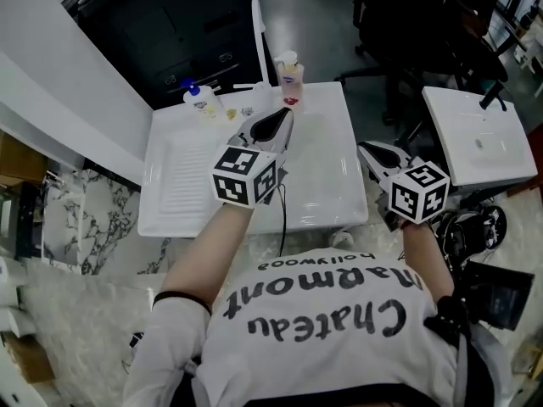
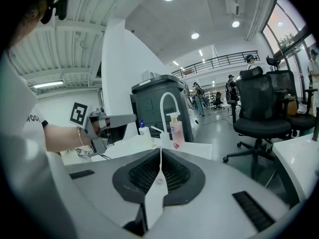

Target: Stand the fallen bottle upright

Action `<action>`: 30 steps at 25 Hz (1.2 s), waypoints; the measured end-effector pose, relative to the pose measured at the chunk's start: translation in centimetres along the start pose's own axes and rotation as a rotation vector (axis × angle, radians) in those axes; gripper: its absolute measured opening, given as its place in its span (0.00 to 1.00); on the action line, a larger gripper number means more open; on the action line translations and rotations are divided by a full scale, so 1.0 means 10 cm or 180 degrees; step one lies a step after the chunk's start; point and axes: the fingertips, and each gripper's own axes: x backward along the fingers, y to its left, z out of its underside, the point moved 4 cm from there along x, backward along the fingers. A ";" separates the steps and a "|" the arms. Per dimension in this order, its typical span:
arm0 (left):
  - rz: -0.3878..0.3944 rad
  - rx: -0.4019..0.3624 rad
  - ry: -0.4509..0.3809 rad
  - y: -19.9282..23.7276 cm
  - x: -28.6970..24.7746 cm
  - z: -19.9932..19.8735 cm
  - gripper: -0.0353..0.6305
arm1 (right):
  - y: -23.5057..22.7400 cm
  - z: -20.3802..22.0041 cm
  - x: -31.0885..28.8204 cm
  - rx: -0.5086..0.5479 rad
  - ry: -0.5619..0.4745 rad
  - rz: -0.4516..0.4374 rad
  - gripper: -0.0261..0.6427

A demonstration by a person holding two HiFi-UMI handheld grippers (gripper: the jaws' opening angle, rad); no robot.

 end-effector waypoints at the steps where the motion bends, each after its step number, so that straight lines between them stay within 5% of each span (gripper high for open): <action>1: 0.0001 0.0026 -0.0018 -0.02 0.13 0.02 0.08 | 0.06 0.01 0.00 -0.0019 -0.0012 -0.0010 0.06; 6: -0.0250 0.0304 -0.0062 -0.01 0.94 0.22 0.08 | 0.22 0.07 0.10 -0.0303 -0.0161 -0.0054 0.06; 11: -0.0758 0.0425 -0.0209 0.04 1.69 0.32 0.08 | 0.22 0.12 0.17 -0.0340 -0.0162 -0.0014 0.06; 15: -0.0805 0.0290 -0.0085 -0.13 1.80 0.42 0.08 | 0.28 0.09 0.16 -0.0265 -0.0215 -0.0065 0.06; 30: -0.1314 0.0720 -0.0270 -0.99 1.97 0.59 0.08 | 0.22 0.28 0.77 0.0034 -0.0040 -0.0368 0.06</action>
